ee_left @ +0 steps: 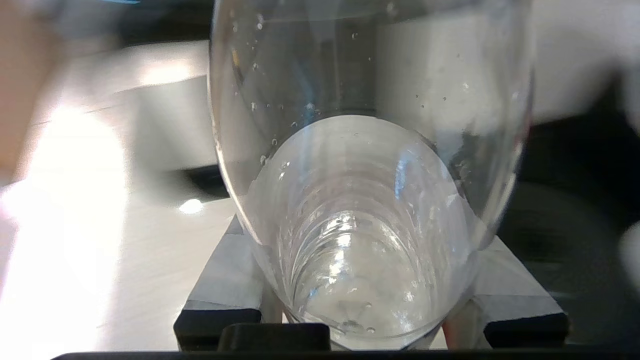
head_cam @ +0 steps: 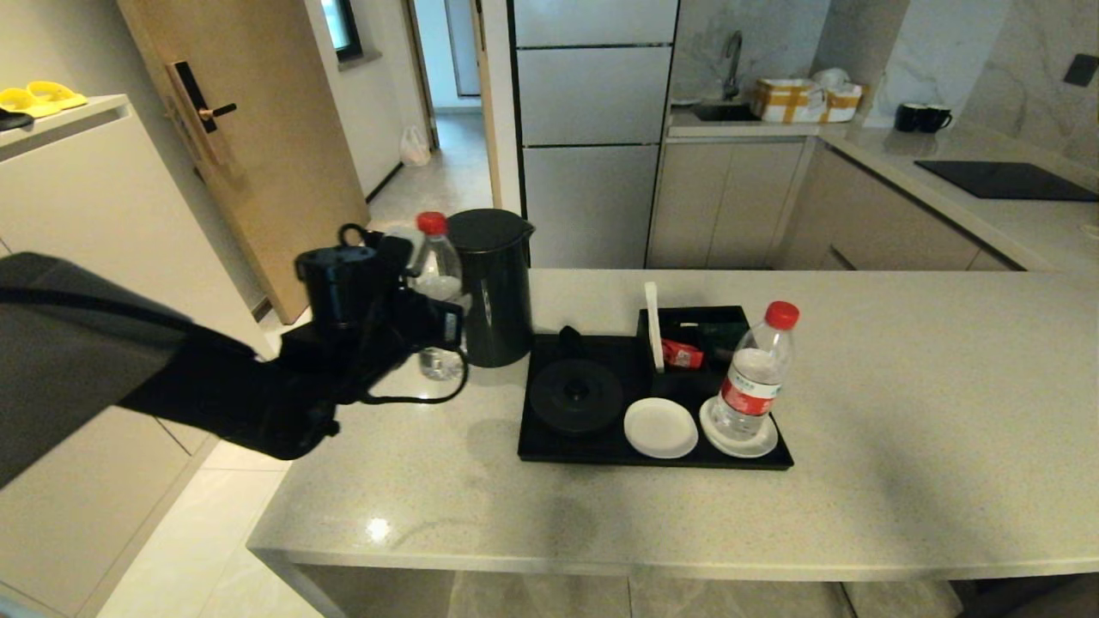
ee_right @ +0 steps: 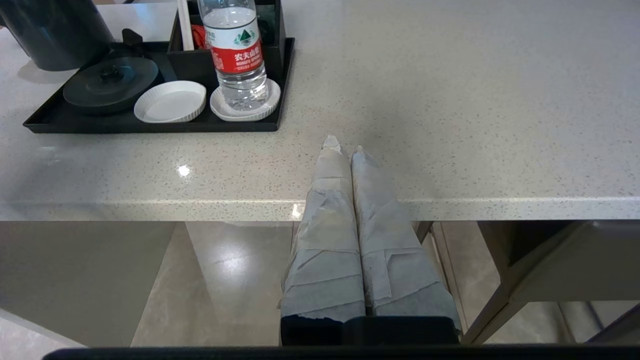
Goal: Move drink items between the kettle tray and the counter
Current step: Place it on the left
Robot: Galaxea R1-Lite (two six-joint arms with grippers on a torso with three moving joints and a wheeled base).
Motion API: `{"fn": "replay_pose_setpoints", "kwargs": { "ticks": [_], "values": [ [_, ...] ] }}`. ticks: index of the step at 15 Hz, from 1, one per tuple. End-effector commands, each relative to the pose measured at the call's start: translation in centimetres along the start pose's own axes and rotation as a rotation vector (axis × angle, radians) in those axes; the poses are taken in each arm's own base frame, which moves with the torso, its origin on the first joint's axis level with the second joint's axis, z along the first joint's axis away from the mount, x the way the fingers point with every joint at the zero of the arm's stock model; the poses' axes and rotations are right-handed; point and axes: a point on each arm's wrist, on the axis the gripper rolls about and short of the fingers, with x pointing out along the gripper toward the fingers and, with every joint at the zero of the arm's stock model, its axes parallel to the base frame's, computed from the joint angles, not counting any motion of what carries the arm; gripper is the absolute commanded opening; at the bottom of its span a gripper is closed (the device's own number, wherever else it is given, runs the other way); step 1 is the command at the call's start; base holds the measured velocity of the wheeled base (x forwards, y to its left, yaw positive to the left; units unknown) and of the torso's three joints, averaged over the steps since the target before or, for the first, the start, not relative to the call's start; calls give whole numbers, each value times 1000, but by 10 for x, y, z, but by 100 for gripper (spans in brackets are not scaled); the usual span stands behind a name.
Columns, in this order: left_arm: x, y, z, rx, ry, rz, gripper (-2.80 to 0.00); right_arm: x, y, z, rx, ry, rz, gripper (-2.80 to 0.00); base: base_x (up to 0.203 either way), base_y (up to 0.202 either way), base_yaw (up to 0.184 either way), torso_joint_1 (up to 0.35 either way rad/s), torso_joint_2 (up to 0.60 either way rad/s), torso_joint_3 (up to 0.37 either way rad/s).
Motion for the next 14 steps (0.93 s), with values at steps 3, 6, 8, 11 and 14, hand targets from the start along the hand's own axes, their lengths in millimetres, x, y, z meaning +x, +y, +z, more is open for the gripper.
{"fn": "replay_pose_setpoints", "kwargs": {
  "ticks": [3, 6, 8, 11, 14],
  "values": [
    [-28, 70, -12, -25, 27, 145, -280, 0, 0, 0, -1, -2, 0, -280, 0, 0, 0, 0, 0, 0],
    [-13, 73, -47, -29, 62, 150, -280, 0, 0, 0, 0, -2, 2, -280, 0, 0, 0, 0, 0, 0],
    [-1, 71, -68, -12, 17, 153, -280, 0, 0, 0, 0, -1, 0, -280, 0, 0, 0, 0, 0, 0],
    [18, 69, -100, 11, 37, 154, -280, 0, 0, 0, 0, -2, 0, -280, 0, 0, 0, 0, 0, 0],
    [26, 64, -117, 16, 58, 146, -280, 0, 0, 0, 0, -1, 0, -280, 0, 0, 0, 0, 0, 0]
  ]
}}
